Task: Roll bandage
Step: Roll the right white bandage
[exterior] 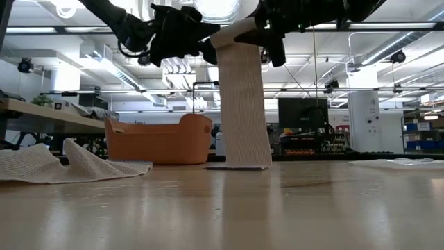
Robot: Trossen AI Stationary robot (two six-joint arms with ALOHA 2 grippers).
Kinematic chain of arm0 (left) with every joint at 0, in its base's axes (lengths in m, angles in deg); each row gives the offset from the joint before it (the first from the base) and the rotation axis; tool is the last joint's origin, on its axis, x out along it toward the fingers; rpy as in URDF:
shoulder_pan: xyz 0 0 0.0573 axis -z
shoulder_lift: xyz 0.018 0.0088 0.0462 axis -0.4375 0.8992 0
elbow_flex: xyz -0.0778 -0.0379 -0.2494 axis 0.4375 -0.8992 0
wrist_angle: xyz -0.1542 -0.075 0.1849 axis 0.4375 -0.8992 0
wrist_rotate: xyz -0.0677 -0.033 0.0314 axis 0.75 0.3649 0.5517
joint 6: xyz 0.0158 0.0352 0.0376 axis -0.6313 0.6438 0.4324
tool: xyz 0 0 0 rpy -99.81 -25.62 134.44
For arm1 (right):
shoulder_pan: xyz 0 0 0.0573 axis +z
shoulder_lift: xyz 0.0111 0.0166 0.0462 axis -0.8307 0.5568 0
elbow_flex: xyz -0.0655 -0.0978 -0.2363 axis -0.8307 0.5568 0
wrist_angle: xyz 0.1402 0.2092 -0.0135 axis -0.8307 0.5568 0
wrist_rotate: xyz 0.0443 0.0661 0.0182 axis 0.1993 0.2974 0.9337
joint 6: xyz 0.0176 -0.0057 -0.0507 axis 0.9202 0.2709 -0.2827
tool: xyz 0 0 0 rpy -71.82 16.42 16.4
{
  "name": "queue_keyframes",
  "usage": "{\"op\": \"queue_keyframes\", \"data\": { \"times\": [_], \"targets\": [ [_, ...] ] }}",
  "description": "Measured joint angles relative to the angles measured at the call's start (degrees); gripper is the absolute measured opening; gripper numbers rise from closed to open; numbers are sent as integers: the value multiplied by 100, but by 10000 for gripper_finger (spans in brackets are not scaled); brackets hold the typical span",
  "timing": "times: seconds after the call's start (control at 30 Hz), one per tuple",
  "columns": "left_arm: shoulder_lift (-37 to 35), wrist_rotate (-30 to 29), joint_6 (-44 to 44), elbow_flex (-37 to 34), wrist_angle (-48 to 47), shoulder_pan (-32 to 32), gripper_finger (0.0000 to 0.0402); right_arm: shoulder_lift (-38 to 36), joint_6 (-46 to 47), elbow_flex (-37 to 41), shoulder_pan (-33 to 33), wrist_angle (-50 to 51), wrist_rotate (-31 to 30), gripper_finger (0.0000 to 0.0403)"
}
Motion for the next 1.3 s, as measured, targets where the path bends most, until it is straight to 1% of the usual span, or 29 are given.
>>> {"op": "queue_keyframes", "data": {
  "times": [0.27, 0.37, 0.5, 0.67, 0.87, 1.0, 1.07, 1.17, 1.3],
  "targets": [
    [0, -50, -38, 79, 1, -1, 365, -21, -450, 0, -1, -20, -4, 130],
    [0, -352, 25, 79, 46, 34, 360, -4, -961, 0, 1, -13, -97, 130],
    [-2, -449, 68, 84, 237, 46, 347, 22, -1524, 0, -1, 16, -277, 130],
    [-2, -599, 367, 86, 243, 52, 331, 22, -2293, 0, 2, 11, -405, 130],
    [-2, -610, 627, 86, 248, 85, 315, 22, -2654, 0, -1, -38, -413, 130],
    [-2, -987, 869, 85, 246, 123, 304, 22, -2683, -7, -1, -57, -413, 130],
    [-2, -1016, 893, 86, 249, 138, 295, 22, -2822, -7, 1, -54, -413, 130],
    [-2, -938, 693, 86, 244, 154, 276, 22, -3124, -7, -1, -56, -414, 130],
    [-2, -868, 611, 85, 244, 155, 240, 22, -3182, -7, 2, -52, -413, 130]
  ]
}}
